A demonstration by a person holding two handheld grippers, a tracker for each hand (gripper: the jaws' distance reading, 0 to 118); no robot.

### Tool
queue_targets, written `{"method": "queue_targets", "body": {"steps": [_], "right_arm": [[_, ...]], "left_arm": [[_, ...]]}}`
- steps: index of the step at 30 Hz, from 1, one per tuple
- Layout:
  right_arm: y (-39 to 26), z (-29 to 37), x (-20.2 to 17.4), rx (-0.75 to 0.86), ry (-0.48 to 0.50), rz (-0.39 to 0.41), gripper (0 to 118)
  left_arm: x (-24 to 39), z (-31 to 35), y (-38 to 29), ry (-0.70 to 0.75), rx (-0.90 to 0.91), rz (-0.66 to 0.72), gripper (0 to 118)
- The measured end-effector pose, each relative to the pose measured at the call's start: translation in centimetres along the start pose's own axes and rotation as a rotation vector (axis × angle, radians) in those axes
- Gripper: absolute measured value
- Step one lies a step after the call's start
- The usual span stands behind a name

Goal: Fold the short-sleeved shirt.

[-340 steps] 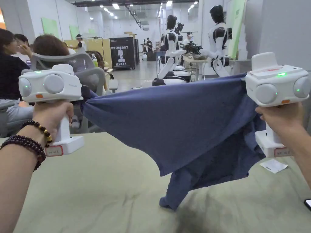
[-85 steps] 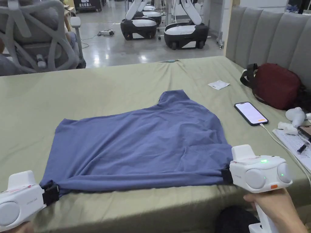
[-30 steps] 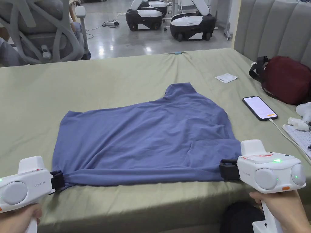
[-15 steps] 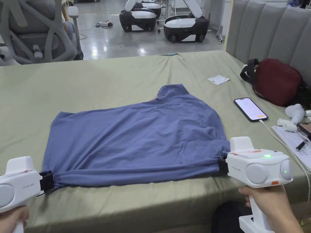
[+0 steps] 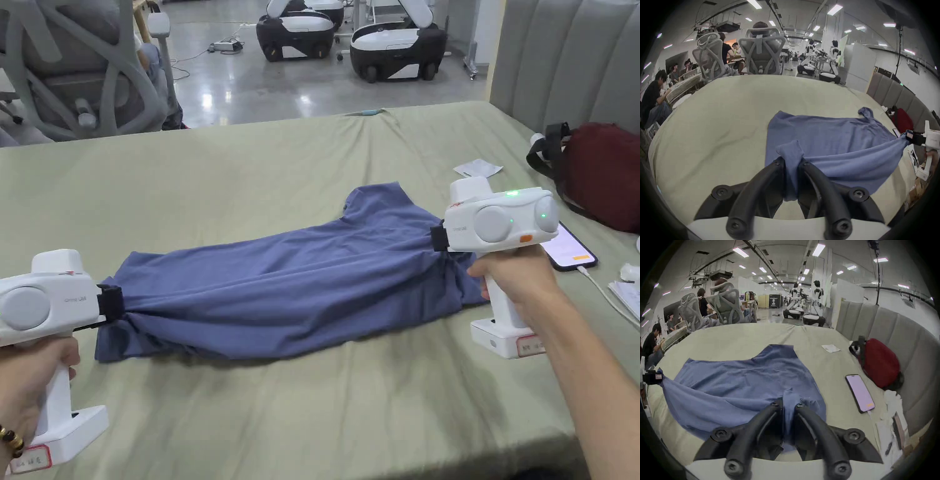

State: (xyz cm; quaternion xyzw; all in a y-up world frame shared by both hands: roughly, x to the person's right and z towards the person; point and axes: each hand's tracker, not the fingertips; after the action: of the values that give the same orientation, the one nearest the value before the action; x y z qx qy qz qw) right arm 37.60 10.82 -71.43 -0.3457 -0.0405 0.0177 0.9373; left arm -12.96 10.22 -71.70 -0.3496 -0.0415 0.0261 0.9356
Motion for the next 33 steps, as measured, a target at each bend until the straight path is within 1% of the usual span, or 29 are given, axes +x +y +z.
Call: {"method": "queue_targets", "body": {"steps": [2,6,9,10,11,12,13,14,15,16,17,18,19,20,21,22,23,24,25,26,28,30,33], "right_arm": [[0.2,-2.4,-0.2,-0.039,-0.006,0.003,10],[-0.6,-5.6,-0.3,-0.107,-0.016,-0.010,10],[-1.0,-6.5,-0.5,-0.114,-0.016,-0.008,11],[-1.1,-6.6,-0.5,-0.115,-0.017,-0.008,14],[-1.2,-6.7,-0.6,-0.118,-0.018,-0.007,24],[-1.3,-6.3,-0.7,-0.107,-0.018,-0.004,44],[-1.5,-5.9,-0.7,-0.085,-0.022,-0.001,82],[-1.6,-5.5,-0.6,-0.058,-0.017,-0.005,109],[-1.9,-4.5,-0.5,-0.041,-0.006,-0.013,118],[-2.3,-3.2,-0.5,-0.007,0.006,-0.020,114],[-2.4,-1.9,-0.3,0.011,0.013,-0.025,113],[-2.9,-0.8,-0.3,0.014,0.007,-0.024,114],[-3.4,0.3,-0.4,0.016,-0.002,-0.021,110],[-4.0,1.6,-0.4,0.019,-0.009,-0.021,101],[-4.7,3.0,-0.4,0.023,-0.011,-0.023,84],[-5.6,2.9,-0.8,0.029,-0.009,-0.026,49],[-6.6,3.9,-0.9,0.038,-0.003,-0.025,19],[-7.3,4.7,-1.1,0.044,-0.010,-0.023,0],[-8.0,5.3,-1.2,0.041,-0.021,-0.014,0],[-8.8,5.1,-1.5,0.041,-0.037,-0.004,0],[-9.6,6.1,-1.4,0.041,-0.023,-0.001,0],[-10.2,6.5,-1.7,0.042,-0.014,0.001,0],[-9.9,6.9,-1.7,0.043,-0.024,0.017,0]], "left_arm": [[0.0,-2.7,0.6,0.004,-0.046,-0.008,12],[0.0,-6.6,0.4,0.014,-0.122,0.041,12],[0.0,-7.6,-0.1,0.024,-0.134,0.054,13],[0.0,-7.7,-0.3,0.023,-0.131,0.053,13],[0.1,-7.6,-0.3,0.025,-0.128,0.053,14],[0.2,-7.3,-0.3,0.028,-0.121,0.051,21],[0.2,-6.9,-0.2,0.037,-0.108,0.043,43],[0.2,-6.4,-0.2,0.055,-0.088,0.019,72],[0.2,-5.8,-0.3,0.065,-0.067,-0.008,100],[0.2,-5.0,-0.5,0.067,-0.041,-0.017,118],[0.2,-3.8,-0.8,0.058,0.005,-0.015,112],[0.4,-2.6,-0.9,0.065,0.054,-0.026,111],[0.4,-1.5,-1.2,0.041,0.048,-0.018,111],[0.5,-0.4,-1.7,0.044,0.026,-0.012,111],[0.7,0.8,-2.4,0.045,0.026,-0.011,108],[0.9,1.9,-3.3,0.047,0.040,-0.012,92],[1.1,3.2,-4.3,0.033,0.074,-0.021,69],[1.0,4.1,-5.3,0.024,0.102,-0.029,34],[1.1,4.7,-6.1,0.027,0.100,-0.036,0],[1.3,5.2,-7.0,0.037,0.092,-0.042,0],[1.1,6.1,-8.4,0.053,0.072,-0.051,0],[0.6,6.5,-9.2,0.017,0.052,-0.052,0],[0.1,6.3,-8.8,0.018,0.043,-0.009,0]]}}
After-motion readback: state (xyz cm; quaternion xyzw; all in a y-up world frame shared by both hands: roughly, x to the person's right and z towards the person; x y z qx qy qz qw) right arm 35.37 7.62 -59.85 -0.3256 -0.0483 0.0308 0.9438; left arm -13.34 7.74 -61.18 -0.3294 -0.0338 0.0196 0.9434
